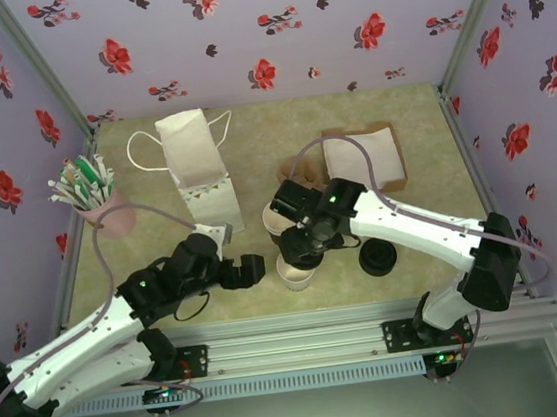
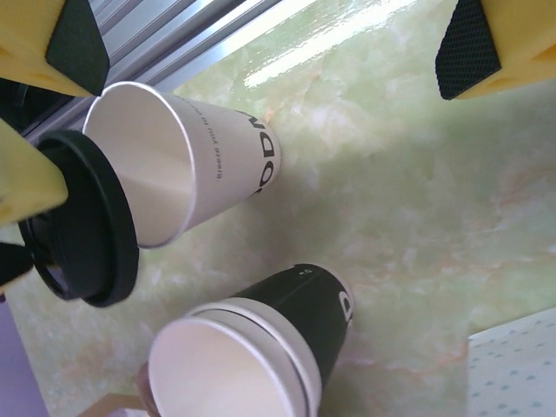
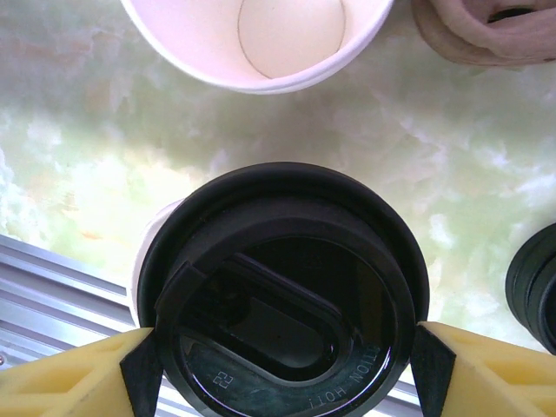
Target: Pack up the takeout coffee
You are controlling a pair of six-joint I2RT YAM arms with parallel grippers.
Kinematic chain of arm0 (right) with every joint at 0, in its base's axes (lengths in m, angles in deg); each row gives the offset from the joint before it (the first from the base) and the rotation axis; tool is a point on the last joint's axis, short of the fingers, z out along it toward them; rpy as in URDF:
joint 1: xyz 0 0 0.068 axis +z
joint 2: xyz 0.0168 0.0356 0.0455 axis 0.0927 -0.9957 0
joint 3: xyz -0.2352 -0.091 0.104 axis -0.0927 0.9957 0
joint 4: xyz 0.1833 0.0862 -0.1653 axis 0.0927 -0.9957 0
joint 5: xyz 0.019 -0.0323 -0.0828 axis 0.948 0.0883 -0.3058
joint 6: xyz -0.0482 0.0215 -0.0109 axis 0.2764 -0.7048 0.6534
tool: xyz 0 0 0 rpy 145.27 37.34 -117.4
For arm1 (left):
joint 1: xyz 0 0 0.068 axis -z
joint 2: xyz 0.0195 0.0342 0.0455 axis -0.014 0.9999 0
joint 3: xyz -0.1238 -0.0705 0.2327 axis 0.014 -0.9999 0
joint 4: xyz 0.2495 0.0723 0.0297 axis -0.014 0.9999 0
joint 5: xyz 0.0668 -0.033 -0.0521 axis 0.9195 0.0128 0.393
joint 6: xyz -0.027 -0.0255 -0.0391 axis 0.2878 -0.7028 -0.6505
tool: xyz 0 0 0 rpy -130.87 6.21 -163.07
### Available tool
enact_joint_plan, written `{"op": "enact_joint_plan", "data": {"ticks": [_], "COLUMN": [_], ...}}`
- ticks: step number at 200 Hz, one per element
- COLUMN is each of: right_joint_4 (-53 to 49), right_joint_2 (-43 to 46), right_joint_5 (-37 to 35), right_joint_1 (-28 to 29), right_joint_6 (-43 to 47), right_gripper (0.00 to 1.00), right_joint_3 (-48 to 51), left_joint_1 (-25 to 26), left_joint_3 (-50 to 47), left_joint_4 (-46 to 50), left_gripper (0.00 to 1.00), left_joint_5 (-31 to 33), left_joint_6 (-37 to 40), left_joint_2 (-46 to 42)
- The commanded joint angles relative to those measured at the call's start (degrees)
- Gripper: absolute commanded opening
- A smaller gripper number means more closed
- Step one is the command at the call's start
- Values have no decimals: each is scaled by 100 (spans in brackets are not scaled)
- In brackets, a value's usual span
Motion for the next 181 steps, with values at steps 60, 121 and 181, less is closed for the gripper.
{"op": "enact_joint_plan", "data": {"ticks": [60, 121, 181], "right_joint_4": [-383, -410, -447], "right_joint_2": [-342, -469, -682], "right_joint_5": [-197, -189, -202], "right_joint_1": [362, 472, 509], "right_joint_6": [-201, -213, -147], "right_gripper": [76, 76, 76], "right_joint_3": [-289, -354, -524], "left_joint_1": [-539, -565, -584], "left_joint_3": [-419, -505, -533], "left_joint_4": [-328, -437, -405], "left_gripper": [99, 99, 99], "left_joint_5": [-664, -675, -681], "left_joint_6": [-259, -269, -251], "left_joint_2": [-341, -342, -349]}}
